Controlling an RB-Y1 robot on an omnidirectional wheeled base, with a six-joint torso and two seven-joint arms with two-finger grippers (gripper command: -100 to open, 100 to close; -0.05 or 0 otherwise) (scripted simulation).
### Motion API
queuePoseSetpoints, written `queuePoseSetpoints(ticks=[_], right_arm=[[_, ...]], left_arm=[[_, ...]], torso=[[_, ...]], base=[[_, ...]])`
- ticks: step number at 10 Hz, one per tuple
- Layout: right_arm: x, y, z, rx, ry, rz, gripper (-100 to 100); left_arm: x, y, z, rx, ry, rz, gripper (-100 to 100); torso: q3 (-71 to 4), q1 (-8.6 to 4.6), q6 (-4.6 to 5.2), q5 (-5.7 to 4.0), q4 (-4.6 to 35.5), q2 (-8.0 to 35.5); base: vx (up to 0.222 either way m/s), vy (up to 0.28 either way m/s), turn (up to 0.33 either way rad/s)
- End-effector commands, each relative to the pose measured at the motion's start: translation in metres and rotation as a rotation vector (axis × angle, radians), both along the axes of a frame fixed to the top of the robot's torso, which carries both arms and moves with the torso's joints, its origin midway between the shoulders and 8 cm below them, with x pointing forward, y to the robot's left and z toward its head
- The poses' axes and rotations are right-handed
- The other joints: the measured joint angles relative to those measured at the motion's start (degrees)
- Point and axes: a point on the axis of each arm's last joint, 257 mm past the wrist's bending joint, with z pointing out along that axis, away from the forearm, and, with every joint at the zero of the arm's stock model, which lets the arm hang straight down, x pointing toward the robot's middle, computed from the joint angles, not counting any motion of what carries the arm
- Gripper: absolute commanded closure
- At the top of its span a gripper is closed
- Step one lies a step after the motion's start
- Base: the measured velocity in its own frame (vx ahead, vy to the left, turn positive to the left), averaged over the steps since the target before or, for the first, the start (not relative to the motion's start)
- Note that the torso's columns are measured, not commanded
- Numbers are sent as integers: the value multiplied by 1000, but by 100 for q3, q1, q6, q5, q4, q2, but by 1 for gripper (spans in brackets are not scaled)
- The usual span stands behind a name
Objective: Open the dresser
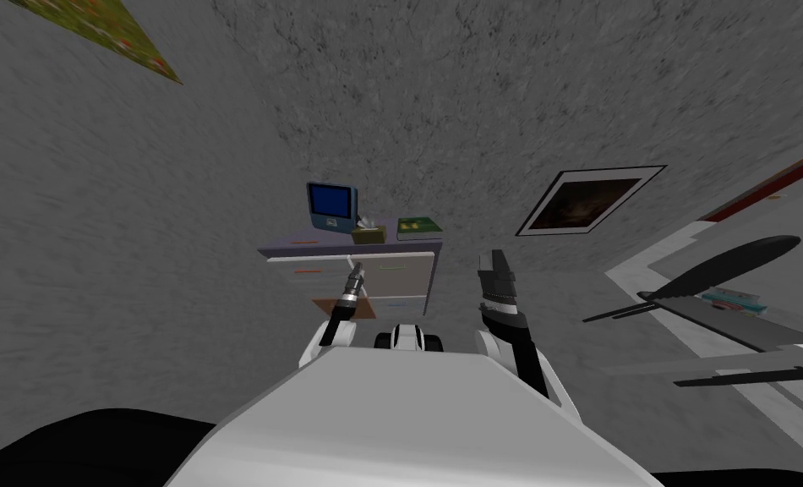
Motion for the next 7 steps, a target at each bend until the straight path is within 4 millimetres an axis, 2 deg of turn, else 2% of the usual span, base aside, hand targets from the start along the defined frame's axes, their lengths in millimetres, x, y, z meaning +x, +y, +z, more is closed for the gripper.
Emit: queuePoseSetpoints(ticks=[1, 4, 7], right_arm=[[0, 0, 0, 0, 0, 0, 0], [0, 0, 0, 0, 0, 0, 0], [0, 0, 0, 0, 0, 0, 0]], left_arm=[[4, 0, -22, 0, 41, 6, -100], [9, -6, -50, -29, 95, 21, -100], [13, -14, -64, -76, 119, 36, -100]], torso=[[-2, 0, 1, 1, -1, -5], [-3, -14, 1, -4, -1, -5], [1, -5, 0, -2, 0, 1]], base=[[-5, -65, -15], [-5, -80, -19], [-12, -75, -10]])
